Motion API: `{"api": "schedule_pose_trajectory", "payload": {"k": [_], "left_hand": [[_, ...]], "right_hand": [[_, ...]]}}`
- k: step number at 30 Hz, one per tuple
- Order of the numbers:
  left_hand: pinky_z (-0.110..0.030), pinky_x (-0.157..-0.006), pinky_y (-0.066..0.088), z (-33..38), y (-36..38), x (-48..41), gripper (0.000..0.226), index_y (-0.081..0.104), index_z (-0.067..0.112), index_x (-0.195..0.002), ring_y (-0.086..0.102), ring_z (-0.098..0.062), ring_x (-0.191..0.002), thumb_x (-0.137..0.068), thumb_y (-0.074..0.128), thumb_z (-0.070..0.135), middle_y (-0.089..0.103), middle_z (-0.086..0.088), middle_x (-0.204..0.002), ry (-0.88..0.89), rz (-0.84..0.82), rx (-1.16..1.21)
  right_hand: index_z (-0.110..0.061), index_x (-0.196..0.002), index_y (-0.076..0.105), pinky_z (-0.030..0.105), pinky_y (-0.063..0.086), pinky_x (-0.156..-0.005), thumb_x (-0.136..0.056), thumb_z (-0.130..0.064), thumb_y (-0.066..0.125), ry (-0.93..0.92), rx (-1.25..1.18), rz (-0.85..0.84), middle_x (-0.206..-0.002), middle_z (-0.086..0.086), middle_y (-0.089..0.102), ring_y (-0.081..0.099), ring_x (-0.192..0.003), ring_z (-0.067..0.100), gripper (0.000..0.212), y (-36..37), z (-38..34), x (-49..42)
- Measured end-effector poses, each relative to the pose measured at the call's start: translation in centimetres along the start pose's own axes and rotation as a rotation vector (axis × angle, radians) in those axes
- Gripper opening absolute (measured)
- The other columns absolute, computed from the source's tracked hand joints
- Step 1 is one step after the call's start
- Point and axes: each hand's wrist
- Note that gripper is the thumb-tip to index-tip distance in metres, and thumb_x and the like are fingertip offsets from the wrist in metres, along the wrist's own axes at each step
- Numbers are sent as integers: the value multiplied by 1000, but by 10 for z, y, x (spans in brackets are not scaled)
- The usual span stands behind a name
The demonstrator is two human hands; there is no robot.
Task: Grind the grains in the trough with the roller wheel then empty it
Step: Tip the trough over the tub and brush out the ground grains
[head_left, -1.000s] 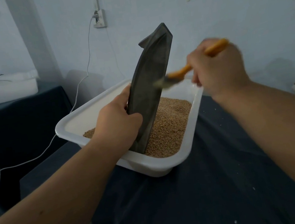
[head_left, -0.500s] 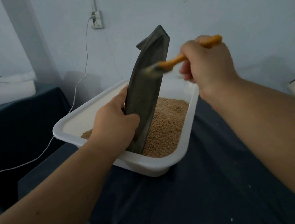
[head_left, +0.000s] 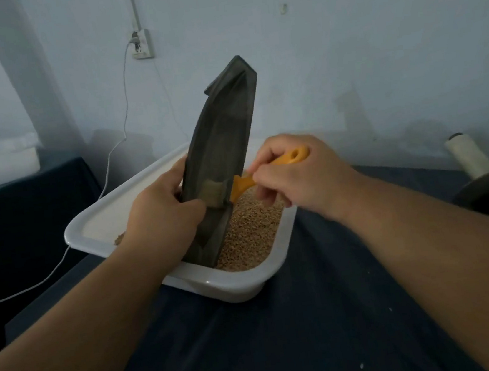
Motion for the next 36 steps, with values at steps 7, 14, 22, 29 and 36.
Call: {"api": "schedule_pose_trajectory", "payload": {"k": [7, 14, 22, 29, 36], "left_hand": [[-15, -42, 47, 6, -6, -1, 68, 56, 64, -113, 68, -7, -58, -76, 58, 7, 73, 16, -77, -115, -64, 170], [-48, -64, 58, 5, -17, 2, 61, 68, 48, -110, 72, -34, -78, -78, 54, -3, 75, -3, -93, -192, -86, 614], [-31, -52, 56, 63, 0, 33, 57, 76, 28, -100, 73, -26, -73, -77, 41, -11, 74, -12, -92, -41, -276, 925], [-30, -57, 55, 139, 44, 70, 55, 71, 18, -112, 71, -32, -79, -73, 44, -11, 72, -18, -100, 93, -446, 1050], [-41, -69, 56, 188, 112, 107, 51, 72, 21, -106, 71, -36, -85, -67, 49, -3, 73, -16, -97, 15, -569, 1060]], "right_hand": [[-32, -97, 66, 19, 53, -58, -95, -29, 53, -110, -102, 426, -79, -7, 71, 67, -72, 4, 14, -19, 2, 36], [-32, -109, 43, 30, 57, -72, -98, -44, 48, -80, 176, 137, -101, 1, 69, 66, -89, 11, 16, 10, -3, 62], [-23, -109, 44, 16, 53, -83, -89, -41, 64, -41, -164, 298, -107, -12, 62, 63, -99, -4, 34, 4, -36, 70], [-37, -94, 46, 24, 50, -94, -72, -36, 72, -152, -369, 632, -132, -1, 60, 57, -118, -1, 34, -45, -31, 125], [-30, -88, 50, 23, 51, -90, -78, -5, 68, -153, -573, 822, -132, 2, 62, 57, -122, 5, 32, -90, -6, 190]]}}
Point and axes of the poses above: each hand's wrist, its own x-axis away from the middle knuckle, its own y-axis out of the palm, z = x × y
